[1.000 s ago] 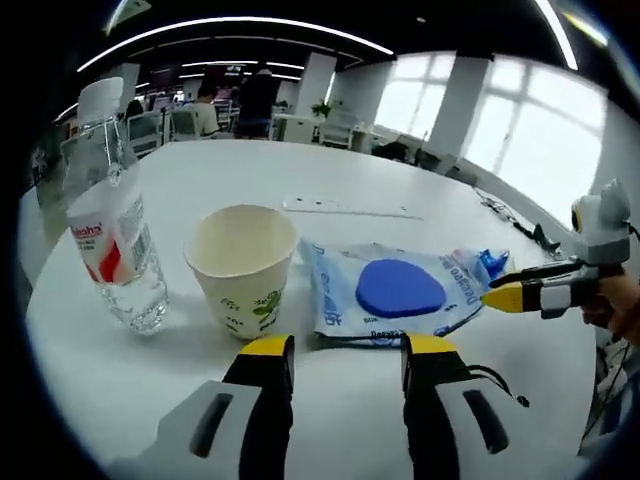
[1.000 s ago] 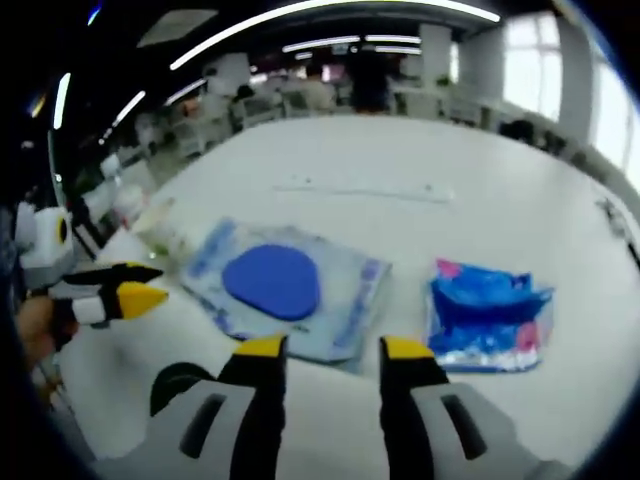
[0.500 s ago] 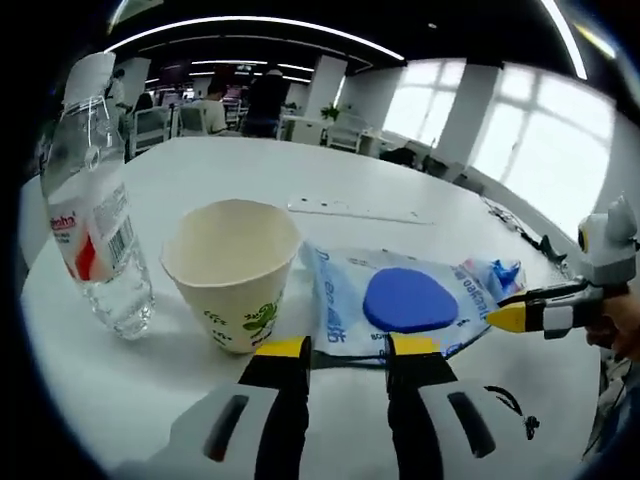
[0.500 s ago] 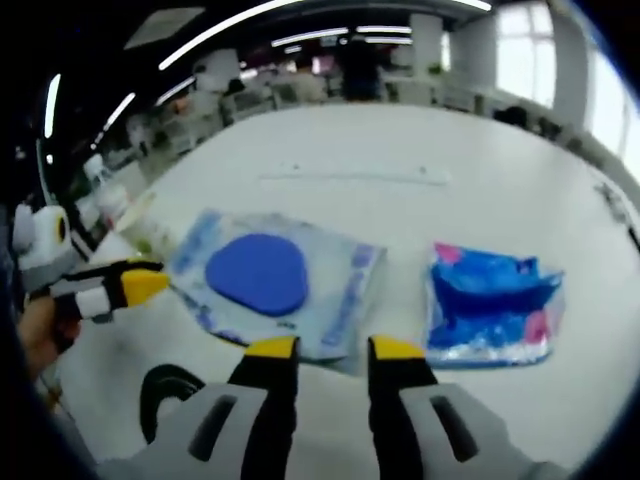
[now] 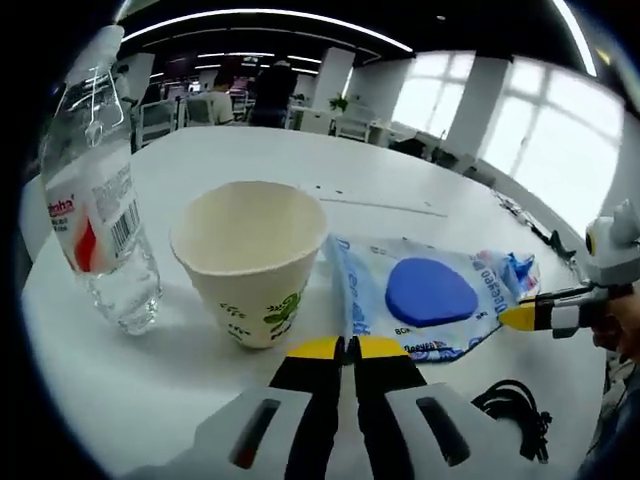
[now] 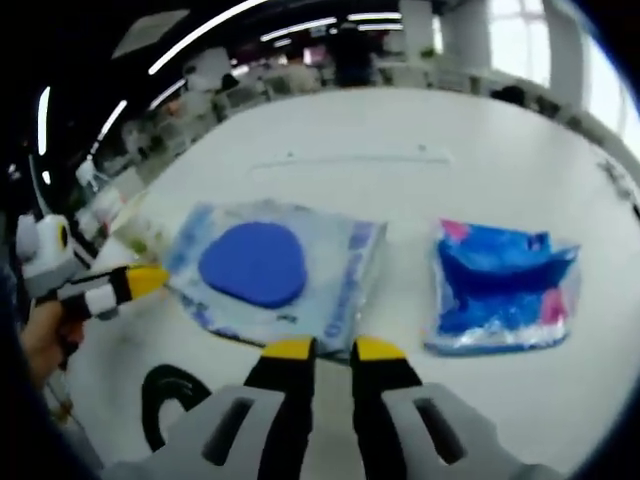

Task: Arrange the tabletop items into an orderly group along one side of the table until the central work area is clear of visible clutter.

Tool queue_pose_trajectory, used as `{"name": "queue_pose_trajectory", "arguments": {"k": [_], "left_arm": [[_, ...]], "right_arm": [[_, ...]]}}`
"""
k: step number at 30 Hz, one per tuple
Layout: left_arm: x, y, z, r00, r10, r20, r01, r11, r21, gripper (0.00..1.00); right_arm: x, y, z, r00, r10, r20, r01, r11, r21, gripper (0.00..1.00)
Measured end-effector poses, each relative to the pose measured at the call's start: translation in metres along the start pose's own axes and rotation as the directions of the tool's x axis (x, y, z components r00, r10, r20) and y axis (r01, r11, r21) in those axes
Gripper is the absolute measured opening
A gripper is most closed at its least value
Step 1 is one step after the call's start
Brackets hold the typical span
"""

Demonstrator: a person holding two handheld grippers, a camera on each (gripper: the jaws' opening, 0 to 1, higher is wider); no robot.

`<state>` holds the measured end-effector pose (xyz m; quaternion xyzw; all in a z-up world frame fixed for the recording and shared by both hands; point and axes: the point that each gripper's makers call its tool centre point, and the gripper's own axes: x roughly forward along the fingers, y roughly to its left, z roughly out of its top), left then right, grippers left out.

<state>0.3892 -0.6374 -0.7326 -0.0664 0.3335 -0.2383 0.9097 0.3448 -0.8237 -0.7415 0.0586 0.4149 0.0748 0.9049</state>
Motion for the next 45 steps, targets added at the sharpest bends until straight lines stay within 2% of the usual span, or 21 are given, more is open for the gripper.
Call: {"name": "queue_pose_trajectory", "arguments": {"k": [6,8,10,15,18,22,27,40,43,45], "left_arm": [[-0.002,-0.005,0.001,1.0,-0.01,-0.004,0.01,0.999,0.046,0.01],[-0.004,-0.008,0.001,1.0,-0.014,0.0,0.014,0.999,0.043,0.01],[-0.005,-0.01,0.001,1.0,-0.011,0.004,0.011,0.997,0.073,0.0],[-0.01,-0.013,0.003,1.0,-0.004,0.012,0.003,0.998,0.06,0.0],[-0.011,-0.014,0.007,0.999,-0.004,0.036,0.002,0.999,0.049,0.0],[-0.011,-0.011,0.006,0.999,0.009,0.049,-0.01,1.0,0.017,0.0],[-0.009,-0.009,0.0,0.999,0.019,0.038,-0.019,1.0,-0.01,0.01],[-0.007,-0.006,-0.004,0.999,0.032,0.036,-0.033,0.999,0.005,0.01],[-0.008,-0.007,-0.003,0.998,0.04,0.041,-0.041,0.999,0.014,0.02],[-0.007,-0.006,-0.003,0.998,0.048,0.044,-0.049,0.998,0.026,0.02]], "right_arm": [[-0.001,0.0,0.006,1.0,-0.006,0.023,0.006,1.0,-0.018,0.01],[-0.003,-0.002,0.01,0.999,-0.024,0.043,0.026,0.999,-0.044,0.0],[-0.005,-0.002,0.012,0.998,-0.03,0.052,0.033,0.998,-0.058,0.0],[-0.008,-0.004,0.022,0.995,-0.041,0.087,0.051,0.993,-0.107,0.0],[-0.008,-0.005,0.028,0.993,-0.049,0.11,0.065,0.987,-0.144,0.0],[-0.004,-0.006,0.03,0.992,-0.044,0.115,0.06,0.989,-0.138,0.0],[0.001,-0.006,0.02,0.995,-0.045,0.09,0.055,0.992,-0.113,0.0],[0.005,-0.008,0.015,0.996,-0.039,0.08,0.048,0.993,-0.111,0.0],[0.004,-0.009,0.016,0.995,-0.046,0.085,0.052,0.996,-0.071,0.02],[0.004,-0.011,0.016,0.995,-0.052,0.086,0.058,0.996,-0.074,0.03]]}}
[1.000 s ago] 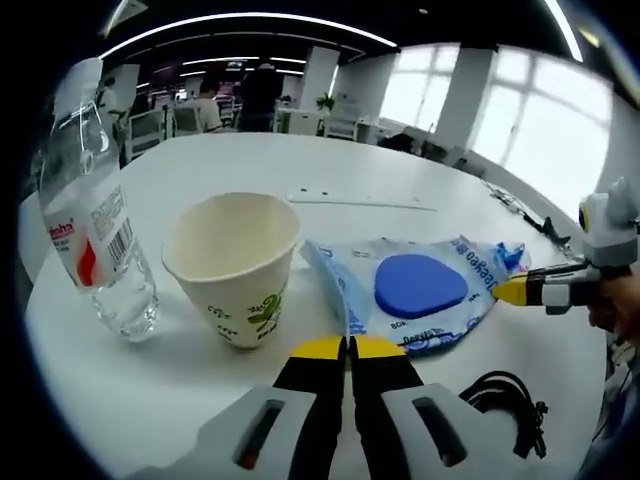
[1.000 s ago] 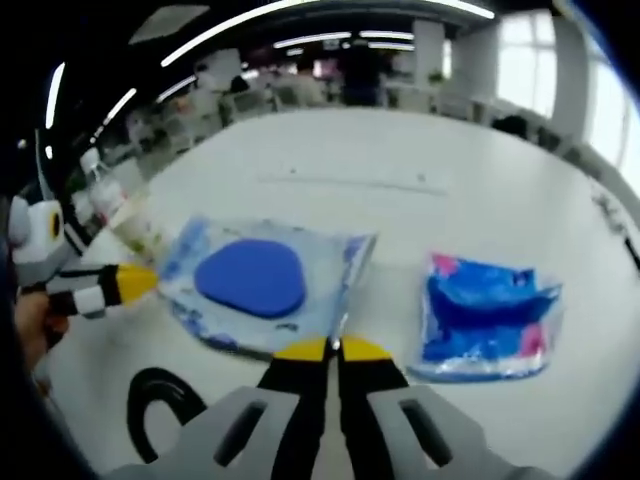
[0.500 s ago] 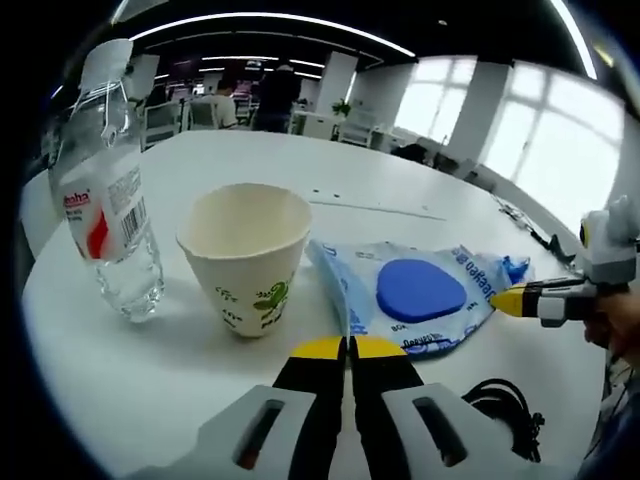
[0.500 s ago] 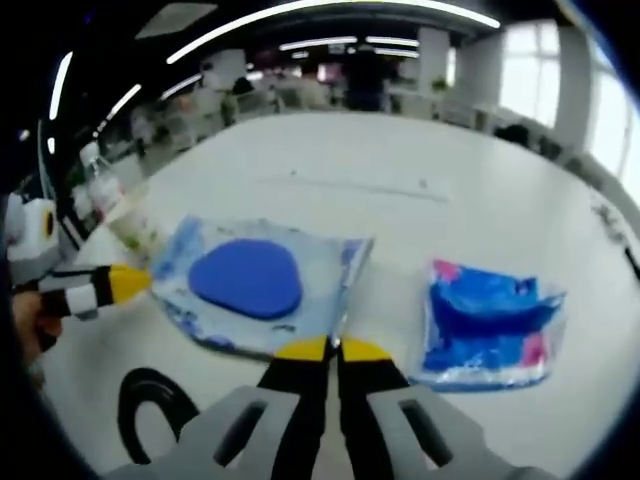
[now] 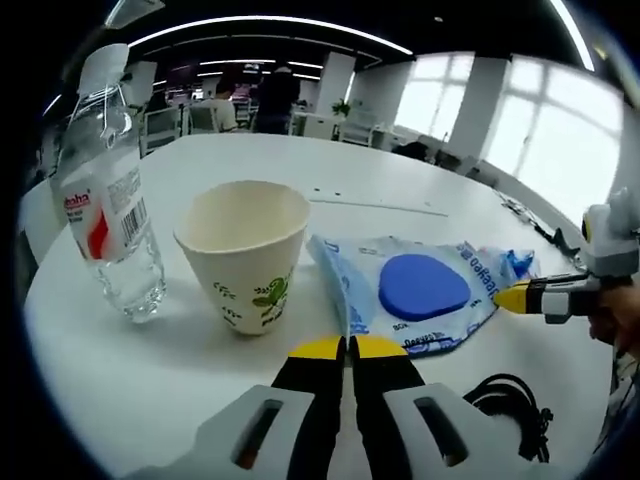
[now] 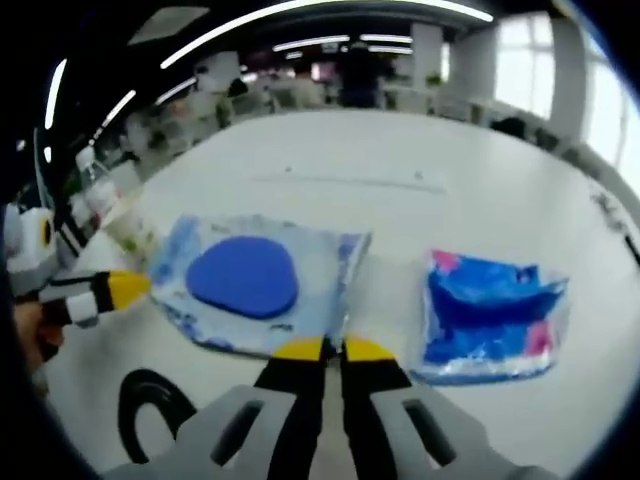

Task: Arrange the tabletop items into an orderly group along one side of the table until the central work area is clear of visible clutter.

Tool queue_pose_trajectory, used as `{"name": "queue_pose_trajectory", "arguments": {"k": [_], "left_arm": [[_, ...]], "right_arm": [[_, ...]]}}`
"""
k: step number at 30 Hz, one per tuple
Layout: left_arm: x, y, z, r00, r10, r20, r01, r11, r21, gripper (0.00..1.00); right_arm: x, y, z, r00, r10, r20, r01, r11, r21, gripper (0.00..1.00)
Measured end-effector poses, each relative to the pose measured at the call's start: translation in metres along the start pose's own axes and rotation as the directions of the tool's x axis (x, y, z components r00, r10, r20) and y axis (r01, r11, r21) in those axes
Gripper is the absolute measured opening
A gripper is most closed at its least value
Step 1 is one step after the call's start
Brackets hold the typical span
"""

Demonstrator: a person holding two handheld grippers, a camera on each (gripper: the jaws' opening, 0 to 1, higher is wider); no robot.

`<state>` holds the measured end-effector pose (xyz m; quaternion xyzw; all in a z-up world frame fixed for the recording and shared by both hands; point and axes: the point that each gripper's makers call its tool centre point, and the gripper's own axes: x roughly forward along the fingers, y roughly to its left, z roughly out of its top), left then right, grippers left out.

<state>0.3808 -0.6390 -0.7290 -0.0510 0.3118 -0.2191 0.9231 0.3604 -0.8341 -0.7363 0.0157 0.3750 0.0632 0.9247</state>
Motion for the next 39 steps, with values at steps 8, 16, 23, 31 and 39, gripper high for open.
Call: {"name": "queue_pose_trajectory", "arguments": {"k": [8,16,23,31,39], "left_arm": [[-0.002,0.001,0.001,1.0,0.006,0.008,-0.006,1.0,-0.014,0.07],[-0.011,-0.002,0.004,1.0,0.016,0.017,-0.017,0.998,0.054,0.24],[-0.021,-0.01,0.004,1.0,-0.003,0.013,0.002,0.997,0.074,0.32],[-0.033,-0.024,0.01,0.999,-0.022,0.043,0.018,0.995,0.095,0.52],[-0.048,-0.032,0.017,0.997,-0.031,0.065,0.024,0.994,0.11,0.68]], "right_arm": [[-0.003,0.0,0.002,1.0,0.003,0.017,-0.003,1.0,0.004,0.09],[-0.007,0.001,0.012,0.996,0.004,0.084,-0.007,0.999,0.047,0.23],[-0.017,0.018,0.014,0.992,0.048,0.113,-0.052,0.998,0.035,0.31],[-0.028,0.026,0.004,0.994,0.059,0.091,-0.062,0.998,0.029,0.45],[-0.043,0.048,-0.019,0.992,0.121,0.024,-0.121,0.993,-0.008,0.49]]}}
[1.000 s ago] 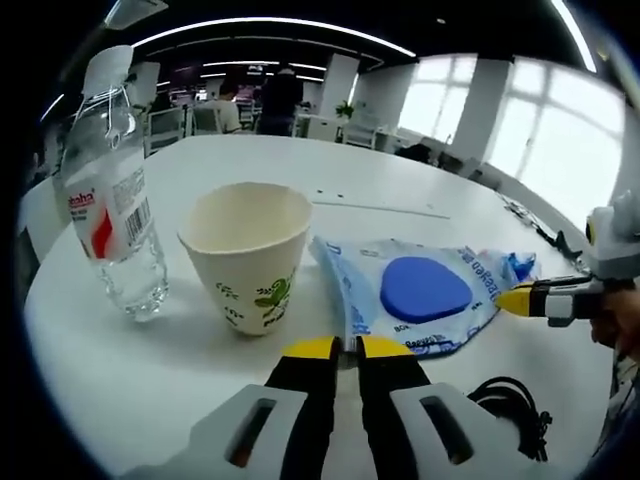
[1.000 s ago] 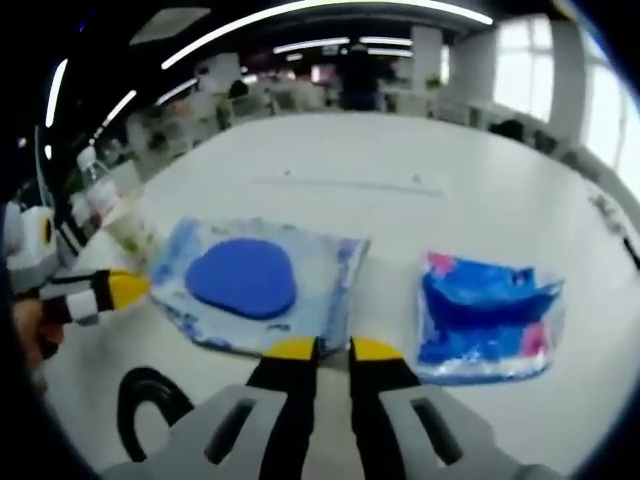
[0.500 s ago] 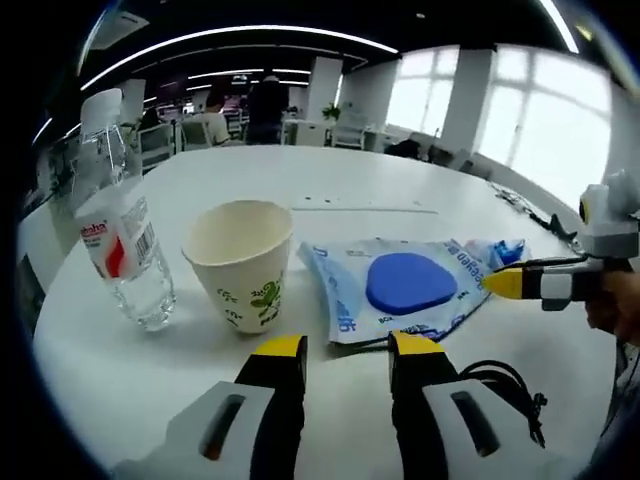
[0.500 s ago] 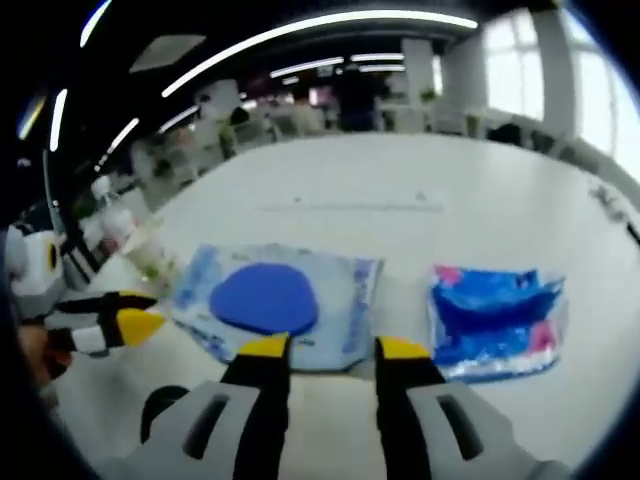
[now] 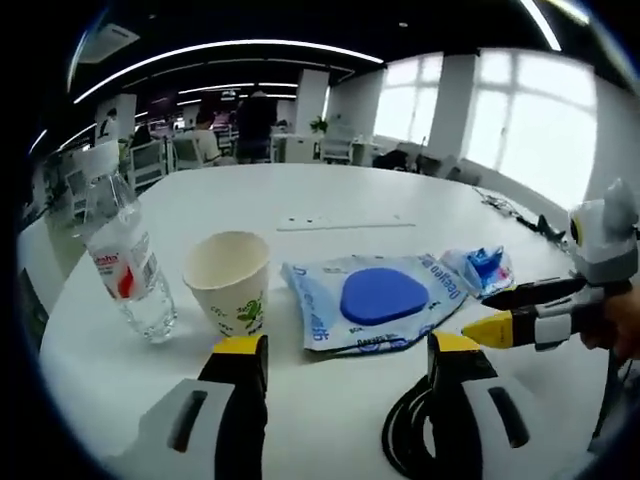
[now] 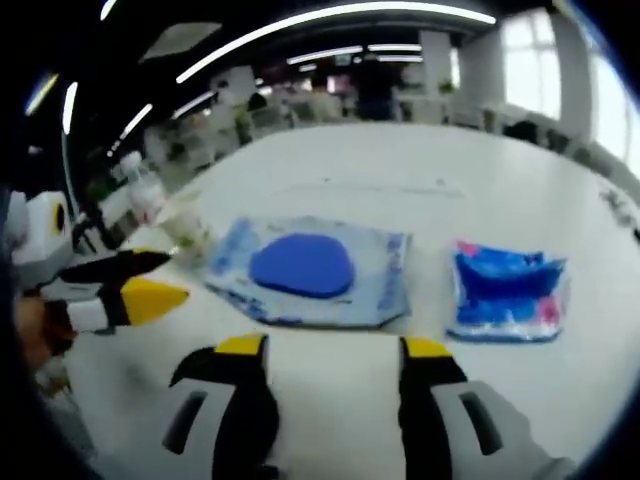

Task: Arrange the tabletop items into an orderly group along one side of the table until the central work area is clear of visible clutter.

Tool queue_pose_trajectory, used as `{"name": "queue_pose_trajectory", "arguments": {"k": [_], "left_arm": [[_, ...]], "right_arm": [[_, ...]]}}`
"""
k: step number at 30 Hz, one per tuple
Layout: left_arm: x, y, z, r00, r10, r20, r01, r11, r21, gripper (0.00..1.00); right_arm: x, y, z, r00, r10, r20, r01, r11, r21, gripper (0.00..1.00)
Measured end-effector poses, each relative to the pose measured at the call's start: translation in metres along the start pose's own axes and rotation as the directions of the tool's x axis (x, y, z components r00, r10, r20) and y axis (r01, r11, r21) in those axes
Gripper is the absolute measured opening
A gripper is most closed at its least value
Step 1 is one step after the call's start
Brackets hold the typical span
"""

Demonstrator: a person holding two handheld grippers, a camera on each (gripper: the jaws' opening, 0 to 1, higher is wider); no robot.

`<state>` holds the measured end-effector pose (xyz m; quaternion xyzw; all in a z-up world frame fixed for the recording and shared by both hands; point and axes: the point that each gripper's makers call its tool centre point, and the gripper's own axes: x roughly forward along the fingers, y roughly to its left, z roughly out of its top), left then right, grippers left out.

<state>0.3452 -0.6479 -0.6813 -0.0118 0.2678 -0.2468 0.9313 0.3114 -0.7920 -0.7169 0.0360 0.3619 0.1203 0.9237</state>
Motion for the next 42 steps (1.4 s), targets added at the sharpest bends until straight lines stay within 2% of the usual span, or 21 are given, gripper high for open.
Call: {"name": "queue_pose_trajectory", "arguments": {"k": [7,10,16,24,35,42], "left_arm": [[-0.017,-0.008,0.013,0.999,-0.027,0.036,0.026,1.0,0.018,0.8],[-0.022,-0.009,0.014,0.999,-0.029,0.032,0.028,0.999,0.028,0.81],[-0.039,-0.012,0.016,0.999,-0.025,0.039,0.024,1.0,0.019,0.84],[-0.047,-0.022,0.016,0.997,-0.066,0.029,0.064,0.996,0.055,1.0],[-0.059,-0.025,0.014,0.996,-0.092,0.014,0.09,0.993,0.077,1.0],[-0.064,-0.022,0.013,0.995,-0.095,0.007,0.094,0.991,0.091,1.0]], "right_arm": [[-0.008,0.026,-0.017,0.997,0.061,-0.046,-0.062,0.998,-0.022,0.48],[-0.01,0.035,-0.022,0.995,0.077,-0.061,-0.08,0.996,-0.037,0.48],[-0.011,0.044,-0.029,0.991,0.096,-0.089,-0.101,0.993,-0.058,0.46],[-0.012,0.052,-0.038,0.985,0.119,-0.126,-0.128,0.99,-0.062,0.43],[-0.008,0.047,-0.045,0.982,0.101,-0.158,-0.113,0.991,-0.066,0.37],[-0.006,0.041,-0.05,0.981,0.07,-0.181,-0.084,0.994,-0.071,0.27]]}}
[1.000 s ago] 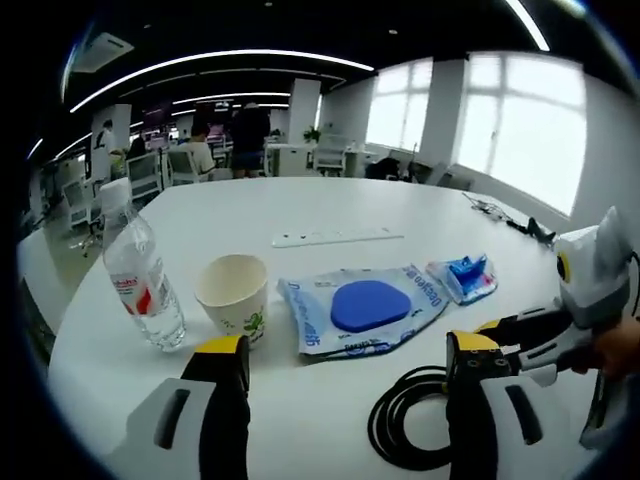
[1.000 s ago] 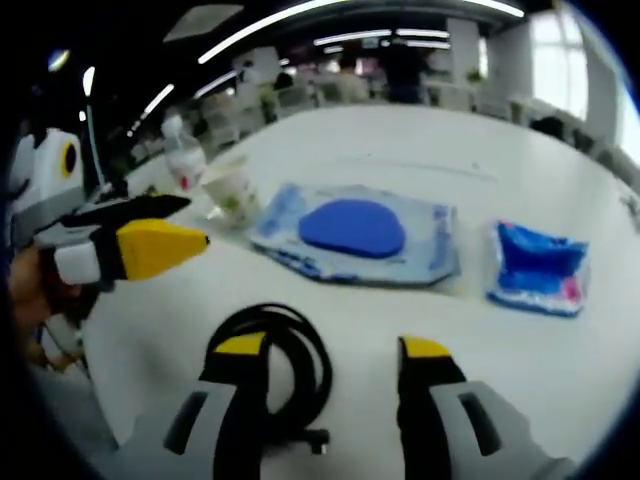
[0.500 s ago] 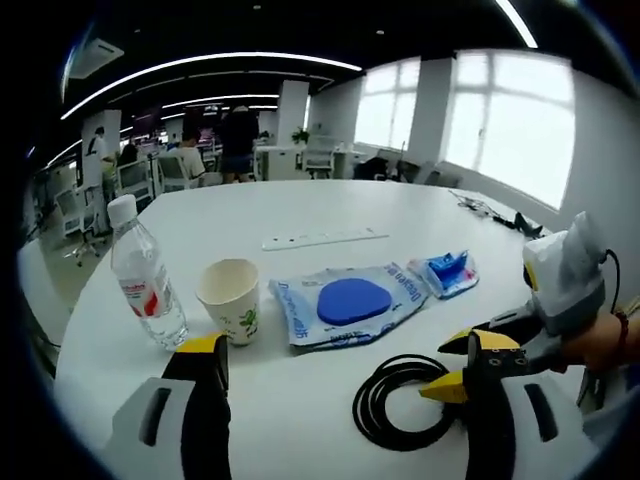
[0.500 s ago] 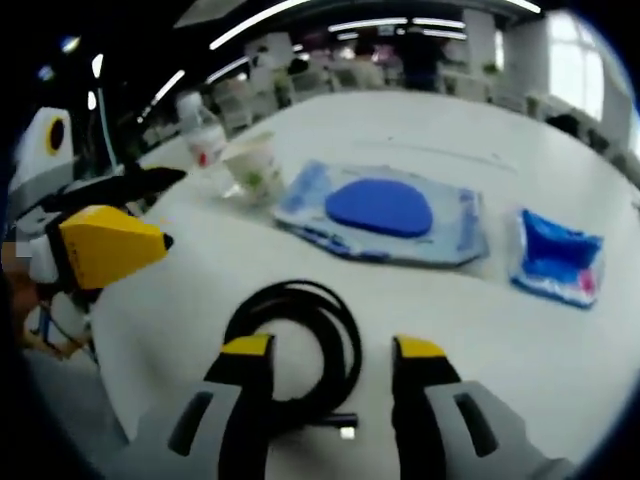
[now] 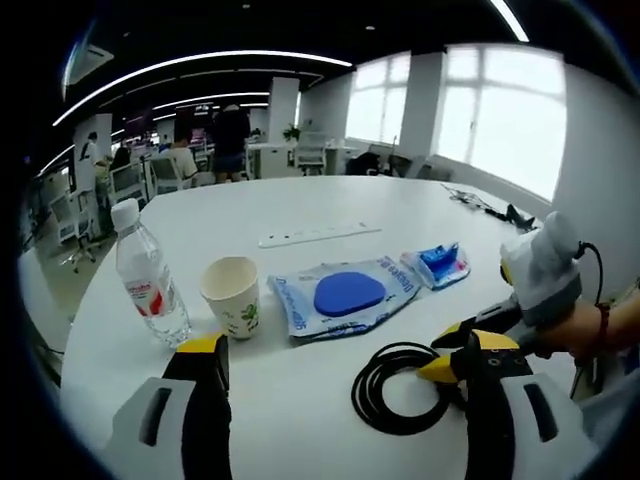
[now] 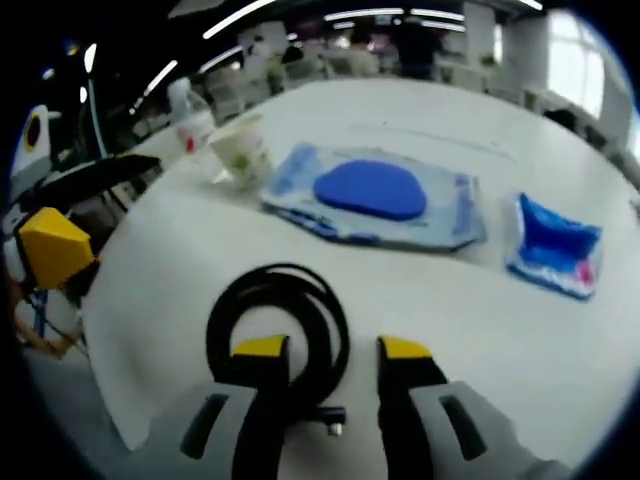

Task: Arrange the tabletop items into an orderly group along one side of the table until the central work area is clear of visible clutter.

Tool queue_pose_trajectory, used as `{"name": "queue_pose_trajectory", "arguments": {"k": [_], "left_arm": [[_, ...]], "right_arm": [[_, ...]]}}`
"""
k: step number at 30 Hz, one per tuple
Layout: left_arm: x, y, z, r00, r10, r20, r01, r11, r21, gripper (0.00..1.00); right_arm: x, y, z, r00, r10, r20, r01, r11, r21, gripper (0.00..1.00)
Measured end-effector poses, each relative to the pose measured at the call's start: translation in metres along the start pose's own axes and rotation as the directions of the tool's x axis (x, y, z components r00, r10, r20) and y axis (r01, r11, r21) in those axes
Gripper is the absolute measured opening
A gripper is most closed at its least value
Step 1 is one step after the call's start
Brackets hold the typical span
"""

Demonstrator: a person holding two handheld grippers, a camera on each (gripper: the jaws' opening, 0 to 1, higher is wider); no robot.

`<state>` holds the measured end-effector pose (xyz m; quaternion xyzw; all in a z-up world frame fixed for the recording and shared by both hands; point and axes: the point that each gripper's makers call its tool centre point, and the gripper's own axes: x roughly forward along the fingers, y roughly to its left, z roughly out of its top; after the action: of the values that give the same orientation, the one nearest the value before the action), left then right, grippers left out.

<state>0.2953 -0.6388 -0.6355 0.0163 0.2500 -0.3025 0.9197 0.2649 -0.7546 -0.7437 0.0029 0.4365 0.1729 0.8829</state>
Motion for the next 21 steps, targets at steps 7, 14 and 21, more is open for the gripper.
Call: {"name": "queue_pose_trajectory", "arguments": {"k": [7,14,21], "left_arm": [[-0.009,0.001,-0.002,1.0,-0.017,0.002,0.017,1.0,0.001,0.99],[-0.018,0.001,-0.008,1.0,-0.009,-0.015,0.01,1.0,0.017,1.0],[-0.027,0.006,-0.009,1.0,0.002,-0.014,-0.002,1.0,0.007,0.99]], "right_arm": [[0.002,-0.001,0.0,1.0,-0.018,-0.013,0.018,1.0,0.008,0.21],[0.005,0.0,-0.001,0.997,-0.056,-0.048,0.054,0.998,-0.04,0.1],[0.005,-0.005,0.0,0.996,-0.073,-0.06,0.072,0.997,-0.018,0.06]]}}
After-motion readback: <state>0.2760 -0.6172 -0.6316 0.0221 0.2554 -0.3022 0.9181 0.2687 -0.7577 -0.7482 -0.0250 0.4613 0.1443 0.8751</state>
